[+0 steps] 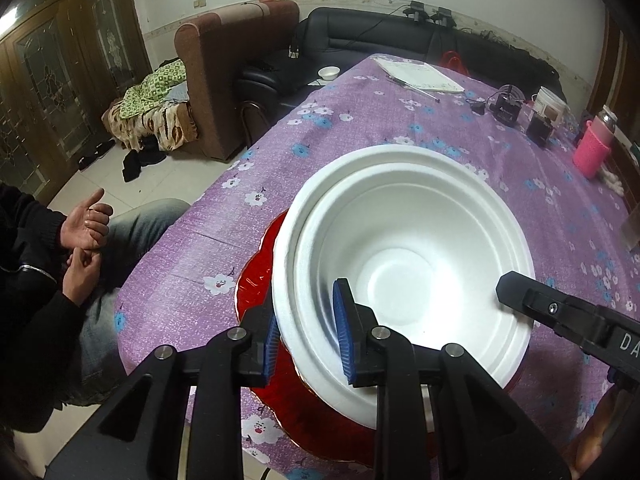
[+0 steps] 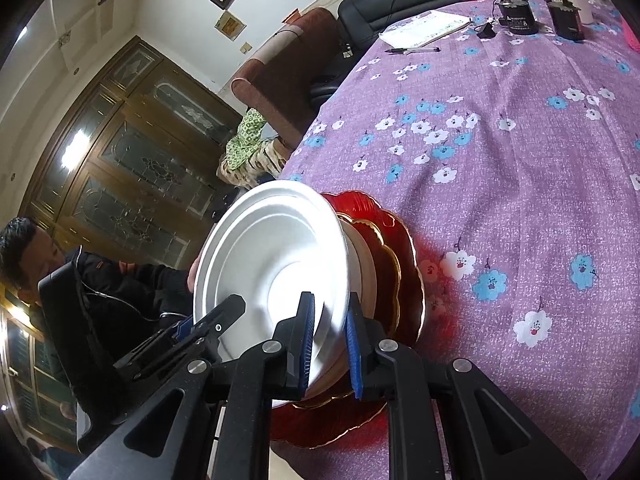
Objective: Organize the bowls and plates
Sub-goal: 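Lower the large white bowl onto the small white bowl with both tools, then open the left tool while the right tool keeps holding the large white bowl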
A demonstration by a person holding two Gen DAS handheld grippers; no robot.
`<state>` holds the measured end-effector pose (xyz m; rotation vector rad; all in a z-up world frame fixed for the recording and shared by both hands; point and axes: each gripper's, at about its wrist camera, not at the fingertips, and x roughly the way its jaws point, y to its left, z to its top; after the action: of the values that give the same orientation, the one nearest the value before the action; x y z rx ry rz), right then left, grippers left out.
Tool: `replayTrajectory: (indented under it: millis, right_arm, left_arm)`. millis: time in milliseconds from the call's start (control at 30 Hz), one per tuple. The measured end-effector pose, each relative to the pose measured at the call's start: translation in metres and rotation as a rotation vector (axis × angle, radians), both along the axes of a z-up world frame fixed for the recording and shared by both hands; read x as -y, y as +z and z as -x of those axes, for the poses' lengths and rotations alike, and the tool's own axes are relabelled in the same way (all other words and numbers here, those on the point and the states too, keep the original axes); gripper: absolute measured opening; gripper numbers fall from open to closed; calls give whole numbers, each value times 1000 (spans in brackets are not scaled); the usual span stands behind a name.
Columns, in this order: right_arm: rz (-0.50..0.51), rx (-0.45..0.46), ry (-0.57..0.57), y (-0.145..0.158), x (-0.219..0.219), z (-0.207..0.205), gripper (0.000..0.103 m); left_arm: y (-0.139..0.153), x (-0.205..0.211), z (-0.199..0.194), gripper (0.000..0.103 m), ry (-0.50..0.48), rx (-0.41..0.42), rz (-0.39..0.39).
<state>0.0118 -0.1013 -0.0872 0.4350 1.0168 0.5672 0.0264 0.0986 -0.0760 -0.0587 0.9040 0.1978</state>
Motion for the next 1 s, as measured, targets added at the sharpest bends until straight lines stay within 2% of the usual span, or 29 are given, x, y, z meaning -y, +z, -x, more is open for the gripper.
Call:
replayTrajectory:
  millis: [100,167,233,267,767,1000]
  right_arm:
    - [3,2,3,0,-1,0,14]
    - [4,2,1,0,-1,0,15]
    - [5,-3,0,-1,-1,0,15]
    - [4,-5,0,-1,-1,0,15]
    - [-14,17,-12,8,6,8,18]
    - [-19,20,-15,10,8,13,18]
  left_arm:
    - [0,0,1,23,-2,-1,-1]
    - [-1,1,1,27,-4,-6,-8]
    - [-2,2,2,38,-6,-15,-12]
    - [-3,3,3,39,-8,-16,-15]
    - [7,2,15,39,13,18,-48]
    - [17,-1,22,43,31,52,-85]
